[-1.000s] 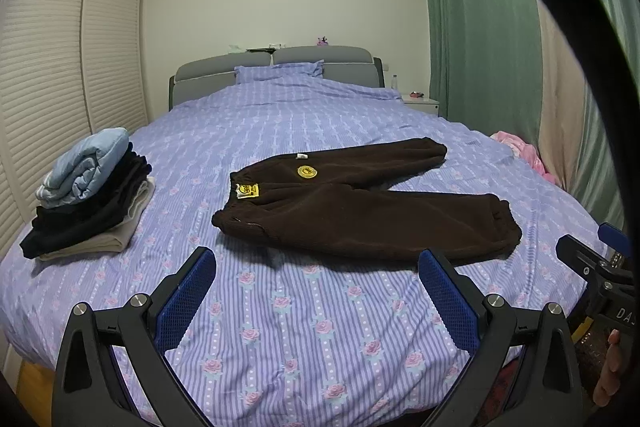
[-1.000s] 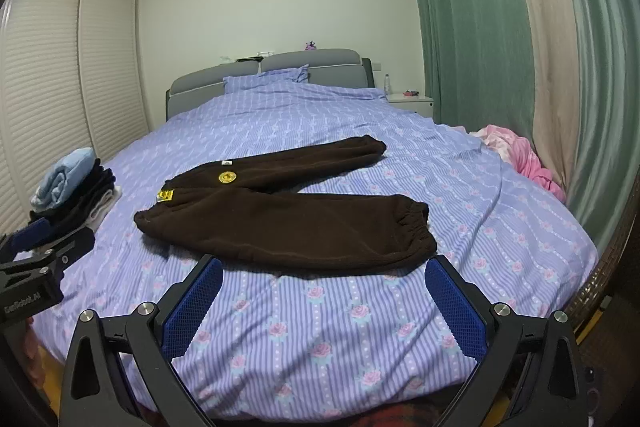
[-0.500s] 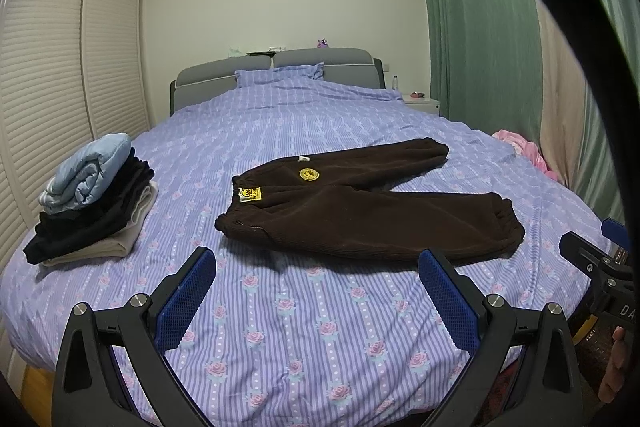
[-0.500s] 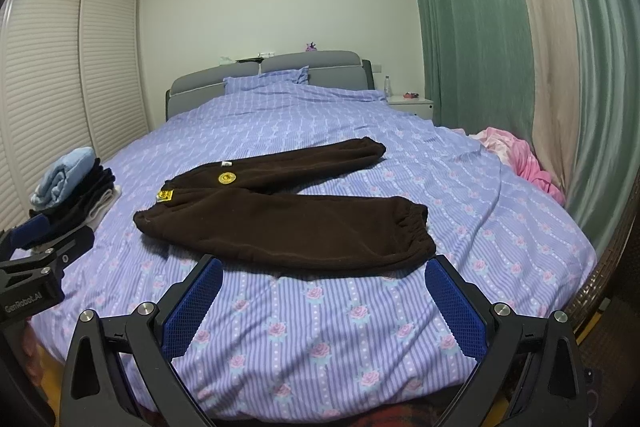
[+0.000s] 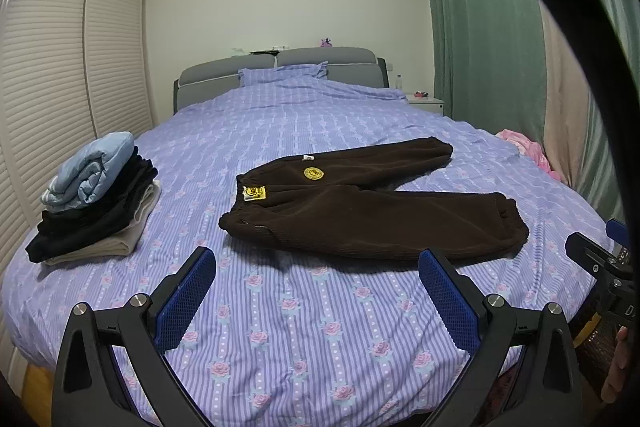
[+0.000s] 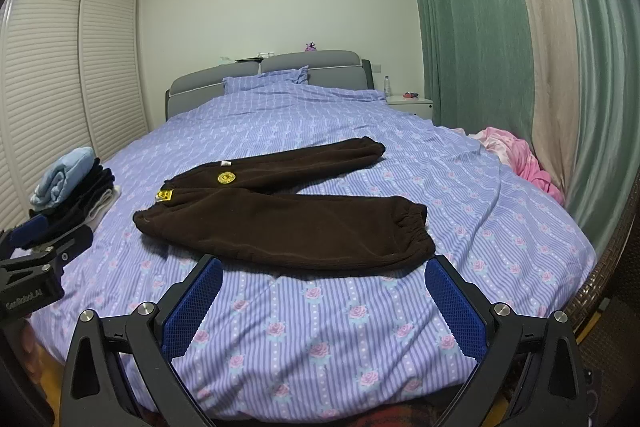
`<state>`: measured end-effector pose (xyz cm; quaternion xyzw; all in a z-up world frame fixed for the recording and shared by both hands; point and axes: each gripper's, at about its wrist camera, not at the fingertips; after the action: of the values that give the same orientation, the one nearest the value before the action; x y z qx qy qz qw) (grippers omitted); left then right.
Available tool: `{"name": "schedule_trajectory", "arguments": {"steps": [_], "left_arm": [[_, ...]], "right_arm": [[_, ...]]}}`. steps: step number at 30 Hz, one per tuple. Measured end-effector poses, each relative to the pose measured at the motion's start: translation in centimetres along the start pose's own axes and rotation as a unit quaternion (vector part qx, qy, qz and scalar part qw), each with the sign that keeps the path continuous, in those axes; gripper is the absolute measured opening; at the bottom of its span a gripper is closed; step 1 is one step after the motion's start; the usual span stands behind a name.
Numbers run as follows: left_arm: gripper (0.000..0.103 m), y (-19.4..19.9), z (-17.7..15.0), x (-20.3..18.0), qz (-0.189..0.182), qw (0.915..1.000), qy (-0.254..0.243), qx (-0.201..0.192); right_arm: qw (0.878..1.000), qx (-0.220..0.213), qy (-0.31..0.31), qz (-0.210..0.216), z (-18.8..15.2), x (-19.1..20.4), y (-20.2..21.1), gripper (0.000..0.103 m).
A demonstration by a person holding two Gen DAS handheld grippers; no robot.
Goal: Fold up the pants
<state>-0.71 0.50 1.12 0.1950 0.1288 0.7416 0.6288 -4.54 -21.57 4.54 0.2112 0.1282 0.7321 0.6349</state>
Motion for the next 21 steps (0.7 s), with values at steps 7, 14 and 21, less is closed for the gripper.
{"name": "schedule_trajectory", "arguments": {"steps": [7,14,21], "left_arm": [[0.103,-0.08,-0.02,0.10,0.002,1.0000,0.000,0.000],[0.103,-0.08,-0.08,0.20,0.004,1.0000,-0.001,-0.003],[0.103,-0.17,-0.08,0.25,0.005,1.0000,-0.001,-0.002]], "right_arm": [[1.000,0.000,0.000,0.000,-0.05,0.05,-0.01,0.103],[1.000,-0.001,0.001,0.000,-0.05,0.06,-0.01,0.103],[1.000,0.000,0.001,-0.001,-0.07,0.02,-0.01,0.103]]}}
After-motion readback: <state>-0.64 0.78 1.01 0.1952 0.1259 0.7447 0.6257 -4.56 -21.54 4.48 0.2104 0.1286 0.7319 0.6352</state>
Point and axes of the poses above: each gripper's, at about its wrist camera, not at the fingertips, and y roughly against the way its jaws point, x to its left, z to its top, and after that the axes turned 10 degrees about z, right-handed
